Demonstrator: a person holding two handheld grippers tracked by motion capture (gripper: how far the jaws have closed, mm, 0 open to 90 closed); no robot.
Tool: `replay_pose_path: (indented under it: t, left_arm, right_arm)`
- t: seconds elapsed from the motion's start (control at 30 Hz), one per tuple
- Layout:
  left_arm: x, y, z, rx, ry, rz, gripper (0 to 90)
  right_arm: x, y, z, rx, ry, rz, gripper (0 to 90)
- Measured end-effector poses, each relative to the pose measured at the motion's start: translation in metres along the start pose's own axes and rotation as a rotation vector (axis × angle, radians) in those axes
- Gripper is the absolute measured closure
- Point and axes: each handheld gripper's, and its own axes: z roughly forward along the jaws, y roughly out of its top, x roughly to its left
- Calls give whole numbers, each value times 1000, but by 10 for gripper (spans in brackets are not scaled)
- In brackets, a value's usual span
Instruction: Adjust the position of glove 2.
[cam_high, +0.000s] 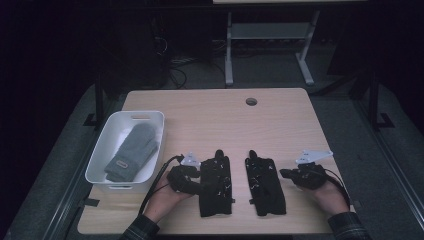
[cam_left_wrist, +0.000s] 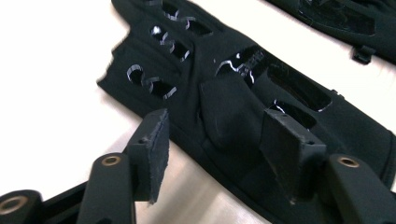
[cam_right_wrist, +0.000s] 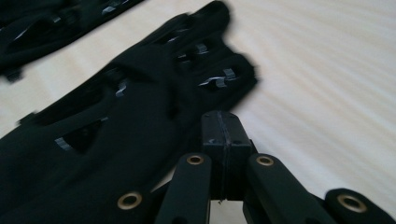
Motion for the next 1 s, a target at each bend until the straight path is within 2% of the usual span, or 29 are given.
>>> replay_pose_path:
  t: [0.17,0.23,0.4,0.77,0.97,1.0]
  left_arm:
    - [0,-4,4,2,11,-30,375]
    - [1,-5,7,18,16,-24,375]
    - [0,-6,9,5,34,-24,387]
    - [3,-2,13,-25,69,-17,486]
    - [5,-1,15,-38,59,-33,538]
    - [6,-1,15,-39,56,-35,550]
  right_arm:
    - [12,-2,2,32,41,-33,900]
    - [15,-3,2,47,51,-28,900]
    - [18,-2,7,63,76,-40,900]
    - [27,8,18,65,92,-68,900]
    - [31,12,22,63,109,-82,900]
    - [33,13,23,64,112,-73,900]
